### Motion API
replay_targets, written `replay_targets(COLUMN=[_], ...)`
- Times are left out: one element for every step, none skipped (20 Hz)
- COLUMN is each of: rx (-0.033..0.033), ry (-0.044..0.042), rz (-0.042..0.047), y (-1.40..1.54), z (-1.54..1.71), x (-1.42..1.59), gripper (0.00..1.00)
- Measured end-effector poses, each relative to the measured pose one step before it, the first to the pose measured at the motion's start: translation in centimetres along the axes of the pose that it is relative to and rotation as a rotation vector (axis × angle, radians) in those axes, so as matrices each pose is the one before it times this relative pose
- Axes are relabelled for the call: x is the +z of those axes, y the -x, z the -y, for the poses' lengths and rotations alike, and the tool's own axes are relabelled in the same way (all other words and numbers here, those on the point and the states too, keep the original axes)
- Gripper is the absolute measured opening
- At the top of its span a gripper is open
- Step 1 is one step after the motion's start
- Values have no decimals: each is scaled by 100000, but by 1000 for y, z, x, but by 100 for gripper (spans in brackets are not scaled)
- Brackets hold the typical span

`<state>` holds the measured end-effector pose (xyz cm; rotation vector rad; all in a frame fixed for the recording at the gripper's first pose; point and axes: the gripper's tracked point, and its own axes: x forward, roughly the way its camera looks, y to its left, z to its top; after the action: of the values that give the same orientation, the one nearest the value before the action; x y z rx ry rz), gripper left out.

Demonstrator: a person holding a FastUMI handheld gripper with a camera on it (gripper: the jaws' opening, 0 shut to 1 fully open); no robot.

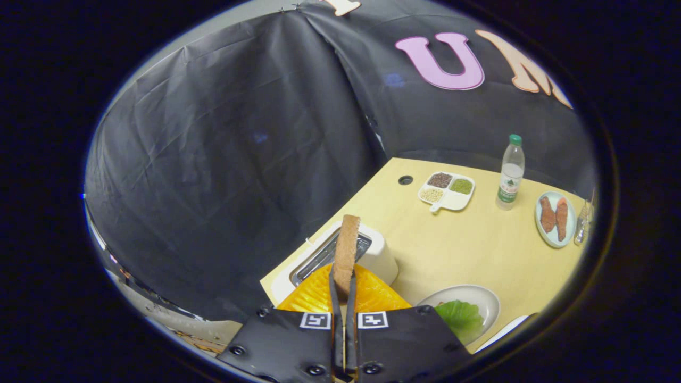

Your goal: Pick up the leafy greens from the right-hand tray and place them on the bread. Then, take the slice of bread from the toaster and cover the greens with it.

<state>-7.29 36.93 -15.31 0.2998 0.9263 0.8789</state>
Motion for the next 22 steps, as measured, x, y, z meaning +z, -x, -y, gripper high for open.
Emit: replay_targets(rx=[-2238,-1937,-675,-584,-1204,-1586,-1143,-1142,-655,-745,-815,-680,-580,-176,-229,-100,-344,-678,-708,-388,-181,-196], ry=[447,455,-753,-1314,-1072,-1391,-1563,-1400,-1298,-1192,-889,-816,-939,-987,-1141,-848,-322,-80,-733,-1280,-1614,-2144], rz=[716,-11,112,72,-212,-444,-578,-408,-235,76,-107,39,-172,-256,-170,-111,53,-487,-742,-526,-254,-336], y=[365,422,264,159,114,325,251,70,119,109,38,-47,24,-15,-19,118,-35,-265,-202,-126,-144,-10], z=[954,985,553,375,835,948,811,685,508,575,663,477,479,419,397,290,427,675,774,407,539,435], x=[-109,-281,-285,-313,-493,-581,-520,-516,-267,-350,-284,-342,-363,-537,-402,-544,-509,-623,-625,-707,-438,-608], gripper=[5,5,5,5,5,5,5,5,5,5,5,5,5,5,5,5,5,5,5,5,5,5])
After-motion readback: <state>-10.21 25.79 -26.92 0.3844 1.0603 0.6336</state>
